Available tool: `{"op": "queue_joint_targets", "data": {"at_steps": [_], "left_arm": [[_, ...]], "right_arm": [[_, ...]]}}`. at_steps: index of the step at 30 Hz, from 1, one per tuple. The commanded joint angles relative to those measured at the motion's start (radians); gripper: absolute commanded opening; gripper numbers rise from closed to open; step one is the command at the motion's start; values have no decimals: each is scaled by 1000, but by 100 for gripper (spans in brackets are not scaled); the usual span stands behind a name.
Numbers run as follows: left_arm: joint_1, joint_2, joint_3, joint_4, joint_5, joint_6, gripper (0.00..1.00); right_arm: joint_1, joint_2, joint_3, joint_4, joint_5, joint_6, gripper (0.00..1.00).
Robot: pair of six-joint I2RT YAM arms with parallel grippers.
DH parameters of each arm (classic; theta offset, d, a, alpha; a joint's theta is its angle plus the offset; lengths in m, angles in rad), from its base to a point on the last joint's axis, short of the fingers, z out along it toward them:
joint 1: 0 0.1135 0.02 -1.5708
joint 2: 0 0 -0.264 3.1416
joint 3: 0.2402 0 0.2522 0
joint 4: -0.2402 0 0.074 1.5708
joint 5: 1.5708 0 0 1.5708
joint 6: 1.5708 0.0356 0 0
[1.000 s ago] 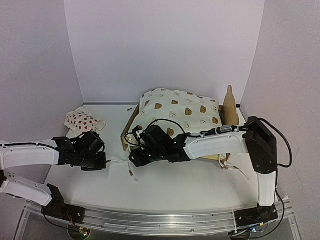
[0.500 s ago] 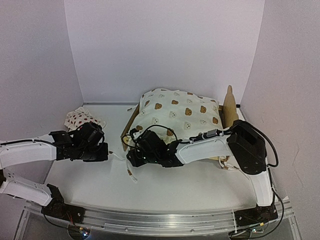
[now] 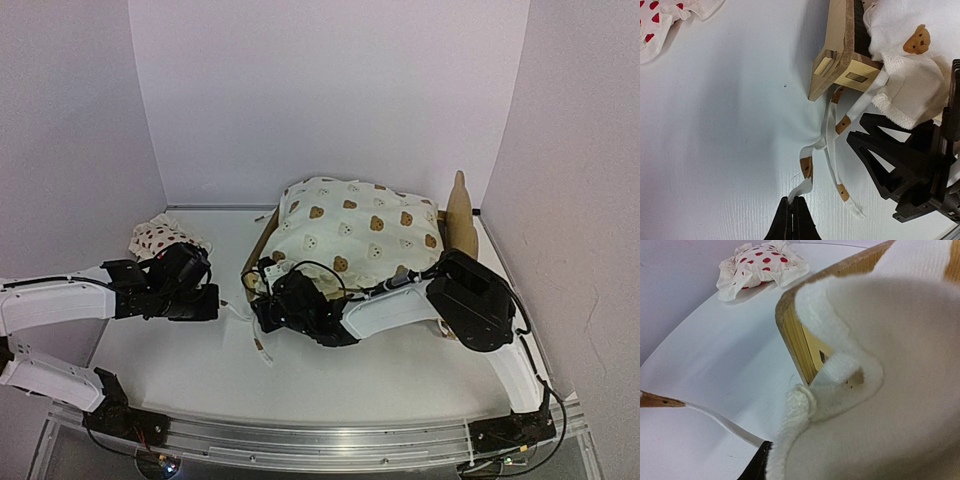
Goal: Set up the pet bed
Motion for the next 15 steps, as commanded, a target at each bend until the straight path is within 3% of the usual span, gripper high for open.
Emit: {"op": "queue_joint_targets", "data": {"at_steps": [1, 10, 13, 15], "left_arm": [[5, -4, 46, 40, -9, 31, 0], [5, -6, 51, 55, -9, 48, 0], [5, -9, 54, 56, -8, 54, 0], [5, -12, 54, 55, -5, 54, 0]], "right_arm": [[-2, 31, 44, 92, 2, -45, 27], [-2, 52, 63, 106, 28, -97, 12], [-2, 59, 74, 106, 55, -106, 11], [-3, 62, 75, 105, 83, -102, 16]]}}
